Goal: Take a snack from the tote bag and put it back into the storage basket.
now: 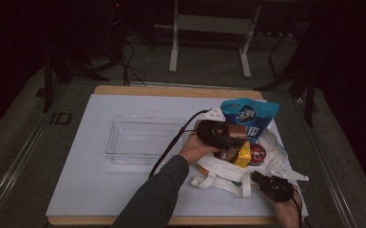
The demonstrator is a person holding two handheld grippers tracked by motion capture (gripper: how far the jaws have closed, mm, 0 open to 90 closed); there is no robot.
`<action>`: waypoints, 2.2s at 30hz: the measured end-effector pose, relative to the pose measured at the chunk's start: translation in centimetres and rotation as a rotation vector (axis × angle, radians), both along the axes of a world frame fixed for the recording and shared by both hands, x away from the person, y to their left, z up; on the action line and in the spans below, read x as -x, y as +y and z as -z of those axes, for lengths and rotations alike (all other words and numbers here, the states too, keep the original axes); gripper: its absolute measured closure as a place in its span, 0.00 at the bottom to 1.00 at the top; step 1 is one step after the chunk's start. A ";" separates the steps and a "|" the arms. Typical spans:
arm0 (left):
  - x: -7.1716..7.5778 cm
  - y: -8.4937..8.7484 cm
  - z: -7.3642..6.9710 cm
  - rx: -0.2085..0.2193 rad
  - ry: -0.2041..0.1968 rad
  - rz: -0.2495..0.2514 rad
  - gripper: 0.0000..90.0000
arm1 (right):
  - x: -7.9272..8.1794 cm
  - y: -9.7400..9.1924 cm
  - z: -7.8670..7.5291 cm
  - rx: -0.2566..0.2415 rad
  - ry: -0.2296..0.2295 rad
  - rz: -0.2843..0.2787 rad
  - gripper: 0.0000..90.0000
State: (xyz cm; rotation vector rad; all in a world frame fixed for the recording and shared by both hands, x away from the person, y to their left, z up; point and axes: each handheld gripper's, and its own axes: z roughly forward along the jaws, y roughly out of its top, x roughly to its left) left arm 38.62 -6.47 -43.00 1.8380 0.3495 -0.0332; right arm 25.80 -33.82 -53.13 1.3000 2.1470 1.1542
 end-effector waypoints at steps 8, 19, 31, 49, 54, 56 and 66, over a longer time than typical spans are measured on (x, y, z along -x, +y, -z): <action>0.5 0.2 -0.1 -0.006 -0.039 -0.001 0.40 | 0.0 0.0 0.0 0.000 0.000 -0.001 0.92; 1.0 0.6 -0.8 -0.008 -0.068 -0.019 0.44 | 0.0 0.0 0.0 -0.002 0.000 -0.002 0.92; 2.1 1.2 -2.2 -0.009 -0.096 -0.080 0.45 | 0.1 0.0 0.0 0.003 -0.001 -0.003 0.92; 3.0 3.1 -4.8 0.109 -0.128 -0.125 0.46 | 0.1 0.1 0.0 0.004 -0.004 -0.001 0.92; 3.3 3.9 -5.6 0.160 -0.113 -0.122 0.46 | 0.1 0.1 0.0 0.005 -0.002 0.001 0.92; 3.4 4.0 -5.8 0.158 -0.113 -0.114 0.46 | 0.1 0.1 0.0 0.004 -0.002 0.002 0.92; 4.1 4.4 -6.2 0.127 -0.110 -0.096 0.46 | 0.1 0.1 0.0 0.003 -0.003 0.001 0.92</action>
